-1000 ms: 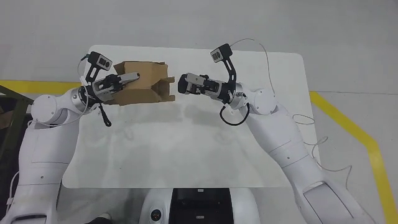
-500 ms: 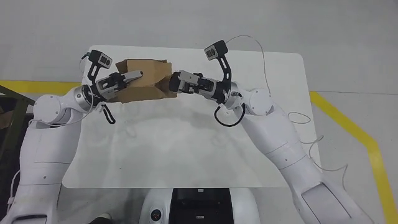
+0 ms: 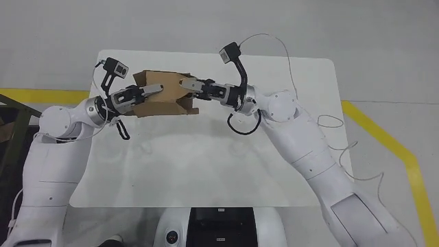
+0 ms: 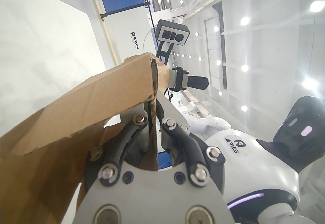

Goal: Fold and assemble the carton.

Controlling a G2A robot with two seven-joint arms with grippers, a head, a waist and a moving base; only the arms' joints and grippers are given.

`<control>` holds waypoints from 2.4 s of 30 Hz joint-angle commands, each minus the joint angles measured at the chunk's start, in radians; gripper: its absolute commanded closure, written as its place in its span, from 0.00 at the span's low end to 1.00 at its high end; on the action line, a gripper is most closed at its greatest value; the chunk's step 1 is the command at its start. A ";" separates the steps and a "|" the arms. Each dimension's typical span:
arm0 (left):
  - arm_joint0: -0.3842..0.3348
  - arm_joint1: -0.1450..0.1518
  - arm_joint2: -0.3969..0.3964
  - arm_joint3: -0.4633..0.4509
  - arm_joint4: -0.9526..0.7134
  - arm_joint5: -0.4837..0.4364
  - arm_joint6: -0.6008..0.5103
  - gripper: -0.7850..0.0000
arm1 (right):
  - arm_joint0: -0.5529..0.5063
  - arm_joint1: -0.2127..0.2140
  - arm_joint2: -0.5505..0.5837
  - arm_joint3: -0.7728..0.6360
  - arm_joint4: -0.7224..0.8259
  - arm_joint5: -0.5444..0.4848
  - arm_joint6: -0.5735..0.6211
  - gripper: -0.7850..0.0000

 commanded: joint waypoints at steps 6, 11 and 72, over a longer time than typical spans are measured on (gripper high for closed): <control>0.010 0.001 -0.007 -0.015 -0.011 -0.005 0.001 1.00 | -0.006 0.006 0.002 -0.028 -0.077 0.046 -0.019 1.00; 0.020 0.001 -0.015 -0.024 -0.041 -0.003 -0.004 0.52 | -0.015 0.010 0.013 -0.042 -0.083 0.053 -0.018 1.00; -0.003 0.023 -0.023 -0.015 -0.064 0.048 -0.170 1.00 | 0.077 -0.015 -0.004 0.156 0.171 0.064 0.208 0.00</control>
